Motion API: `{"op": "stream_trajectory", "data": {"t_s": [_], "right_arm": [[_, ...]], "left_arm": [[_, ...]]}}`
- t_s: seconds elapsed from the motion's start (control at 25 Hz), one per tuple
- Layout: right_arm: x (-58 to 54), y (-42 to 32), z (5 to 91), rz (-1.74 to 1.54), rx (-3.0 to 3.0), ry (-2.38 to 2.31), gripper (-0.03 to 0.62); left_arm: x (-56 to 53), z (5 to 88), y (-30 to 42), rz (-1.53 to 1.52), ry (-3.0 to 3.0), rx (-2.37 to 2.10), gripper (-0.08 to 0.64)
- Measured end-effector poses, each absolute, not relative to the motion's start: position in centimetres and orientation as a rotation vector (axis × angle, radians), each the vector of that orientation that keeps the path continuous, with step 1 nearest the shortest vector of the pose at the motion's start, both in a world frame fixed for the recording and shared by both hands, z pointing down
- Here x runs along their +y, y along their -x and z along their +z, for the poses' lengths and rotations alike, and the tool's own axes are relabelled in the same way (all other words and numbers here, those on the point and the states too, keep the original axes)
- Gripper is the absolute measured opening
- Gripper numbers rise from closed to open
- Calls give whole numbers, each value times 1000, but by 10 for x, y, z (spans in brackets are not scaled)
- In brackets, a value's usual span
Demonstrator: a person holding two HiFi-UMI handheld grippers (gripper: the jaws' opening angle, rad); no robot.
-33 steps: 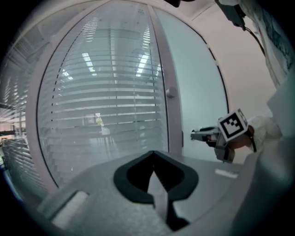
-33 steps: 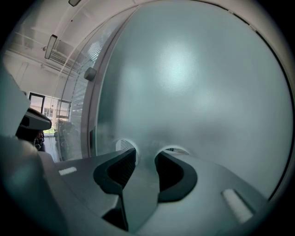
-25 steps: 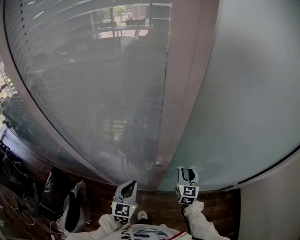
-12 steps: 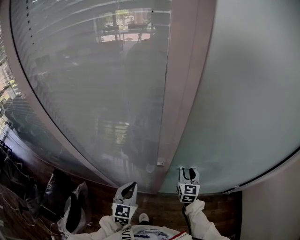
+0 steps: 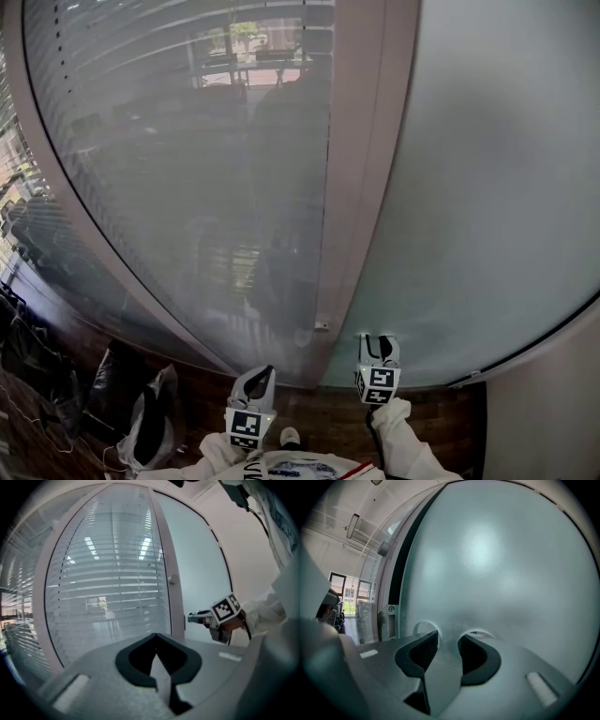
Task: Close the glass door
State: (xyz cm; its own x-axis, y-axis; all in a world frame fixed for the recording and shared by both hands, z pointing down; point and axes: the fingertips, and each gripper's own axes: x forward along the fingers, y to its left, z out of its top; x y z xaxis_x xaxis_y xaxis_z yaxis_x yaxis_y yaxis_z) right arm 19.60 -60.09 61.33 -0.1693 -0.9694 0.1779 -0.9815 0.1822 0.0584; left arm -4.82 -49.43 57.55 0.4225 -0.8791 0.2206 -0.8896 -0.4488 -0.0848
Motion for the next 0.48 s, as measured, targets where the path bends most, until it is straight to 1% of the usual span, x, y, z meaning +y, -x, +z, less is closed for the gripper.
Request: {"op": "stream_trajectory", "data": {"t_s": [0.48], "right_arm": [[-599,-195,614,97,-2278,-1890,135]], "left_arm": [[-489,575,51,367,-2609,-1633,2]]}}
